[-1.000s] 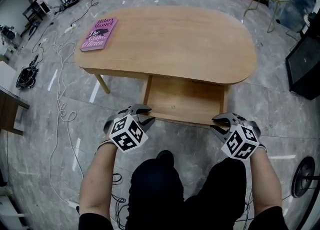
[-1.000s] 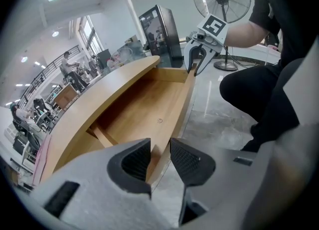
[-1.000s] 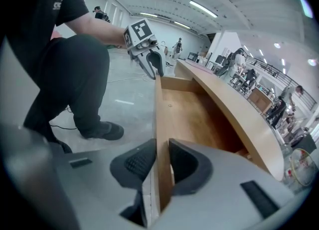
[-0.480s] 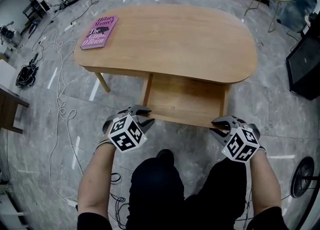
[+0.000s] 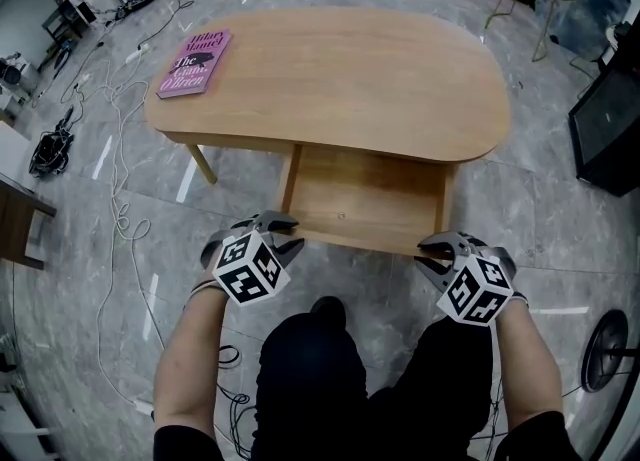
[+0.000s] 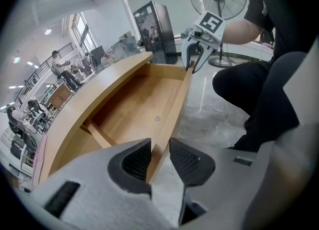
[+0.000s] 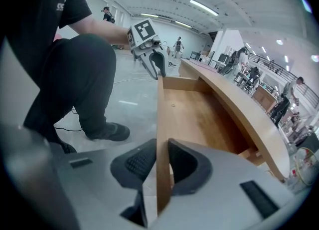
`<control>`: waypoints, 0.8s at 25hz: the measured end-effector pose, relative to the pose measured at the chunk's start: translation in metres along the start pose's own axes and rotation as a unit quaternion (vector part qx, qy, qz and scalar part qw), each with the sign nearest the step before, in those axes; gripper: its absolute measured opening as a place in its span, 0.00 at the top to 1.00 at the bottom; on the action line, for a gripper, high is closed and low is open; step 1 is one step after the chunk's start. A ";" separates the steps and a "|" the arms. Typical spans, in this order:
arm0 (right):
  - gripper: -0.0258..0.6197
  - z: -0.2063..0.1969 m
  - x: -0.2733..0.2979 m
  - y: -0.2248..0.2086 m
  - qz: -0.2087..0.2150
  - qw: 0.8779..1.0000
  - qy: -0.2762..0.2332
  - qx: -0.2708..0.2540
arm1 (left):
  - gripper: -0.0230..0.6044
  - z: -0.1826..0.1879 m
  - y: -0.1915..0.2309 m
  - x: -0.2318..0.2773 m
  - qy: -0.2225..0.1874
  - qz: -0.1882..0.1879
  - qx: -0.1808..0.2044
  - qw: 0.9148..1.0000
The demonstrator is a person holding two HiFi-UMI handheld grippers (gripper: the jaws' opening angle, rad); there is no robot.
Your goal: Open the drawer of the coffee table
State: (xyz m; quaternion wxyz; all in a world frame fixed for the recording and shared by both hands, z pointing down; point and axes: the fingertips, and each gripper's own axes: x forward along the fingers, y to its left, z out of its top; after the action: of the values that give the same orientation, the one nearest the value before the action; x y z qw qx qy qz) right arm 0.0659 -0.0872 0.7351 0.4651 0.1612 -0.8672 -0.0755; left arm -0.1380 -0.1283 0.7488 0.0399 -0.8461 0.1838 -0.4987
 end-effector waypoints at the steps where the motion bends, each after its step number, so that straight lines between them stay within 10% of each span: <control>1: 0.84 0.001 0.001 0.003 0.001 1.000 0.000 -0.002 | 0.76 -0.002 0.000 -0.001 0.001 0.001 -0.002 1.000; 20: 0.82 0.004 -0.014 0.000 -0.012 0.999 -0.026 0.019 | 0.74 -0.002 0.001 -0.005 0.002 0.021 -0.011 1.000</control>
State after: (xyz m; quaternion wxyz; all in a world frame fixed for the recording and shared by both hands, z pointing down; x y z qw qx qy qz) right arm 0.0701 -0.0820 0.7220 0.4383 0.1780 -0.8783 -0.0689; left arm -0.1418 -0.1276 0.7456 0.0409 -0.8412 0.2069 -0.4978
